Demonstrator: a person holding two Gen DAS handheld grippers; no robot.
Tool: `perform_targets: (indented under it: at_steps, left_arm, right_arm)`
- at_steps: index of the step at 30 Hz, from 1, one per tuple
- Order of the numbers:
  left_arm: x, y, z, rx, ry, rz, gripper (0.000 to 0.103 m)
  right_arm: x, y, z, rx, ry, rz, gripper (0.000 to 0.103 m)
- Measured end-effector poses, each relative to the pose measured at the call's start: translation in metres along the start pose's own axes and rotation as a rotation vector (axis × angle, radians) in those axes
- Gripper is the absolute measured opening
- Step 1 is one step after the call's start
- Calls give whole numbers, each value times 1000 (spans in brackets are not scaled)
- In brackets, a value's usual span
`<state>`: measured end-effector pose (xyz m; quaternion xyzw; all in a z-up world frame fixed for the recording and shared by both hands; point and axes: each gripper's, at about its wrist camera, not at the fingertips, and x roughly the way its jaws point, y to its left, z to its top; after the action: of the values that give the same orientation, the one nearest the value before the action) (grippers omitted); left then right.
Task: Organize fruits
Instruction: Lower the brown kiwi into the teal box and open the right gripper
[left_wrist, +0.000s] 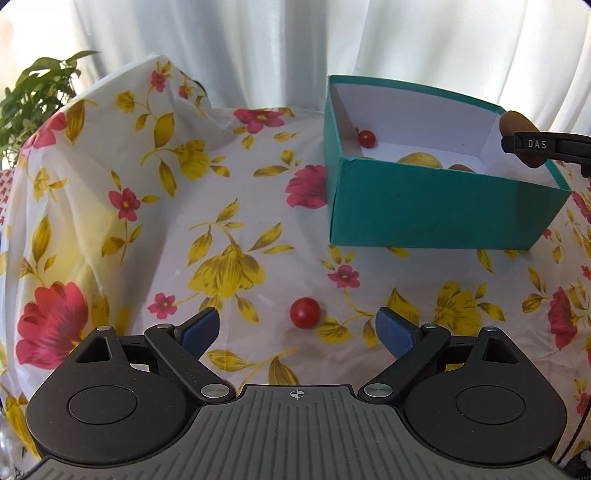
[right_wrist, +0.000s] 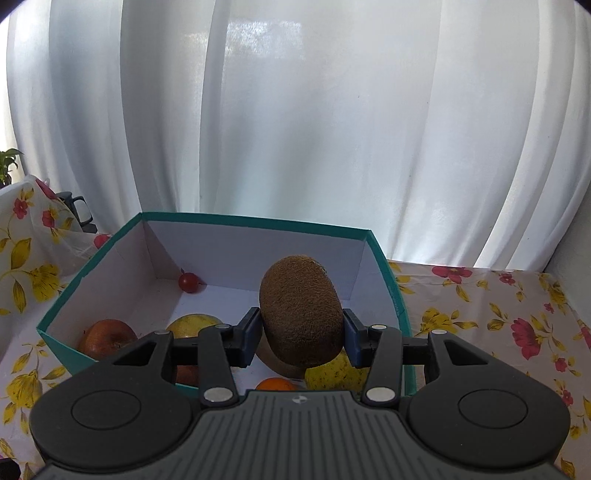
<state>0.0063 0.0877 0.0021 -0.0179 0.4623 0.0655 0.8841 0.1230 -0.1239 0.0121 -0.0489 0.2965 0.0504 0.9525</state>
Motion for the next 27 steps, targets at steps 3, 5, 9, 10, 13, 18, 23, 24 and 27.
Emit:
perform_targets:
  at_steps: [3,5,9,10,13,18,23,24,27]
  left_arm:
    - [3,3,0,-14,6,3,95]
    - [6,5,1,-21,12,6,95]
    - [9,3,2,-21,19,6,95]
    - [9,4,2,-22,21,8,95]
    - [12,6,2,-30,29,22,95]
    - [8,13,-2,-41,7,8,95]
    - [8,16,-15,-33,-7,-57,95]
    - [9,16,-18,-25,1,-60,95]
    - [12,14,-25,-2,18,-61,95]
  right_arm:
    - [15,5,0,-18,31,11,45]
    - [22,8,0,-35,55,25,45]
    - [37,18,-2,-82,98,13,45]
    - [40,19,-2,-86,110,11,45]
    - [50,24,-3,-113,154,6,45]
    - [64,28,0,-143,212,15,45]
    - [80,30,-2,-161,263,-25,45]
    - [82,32,-2,-168,269,-33,45]
    - [90,34,-3,-176,294,-57,45]
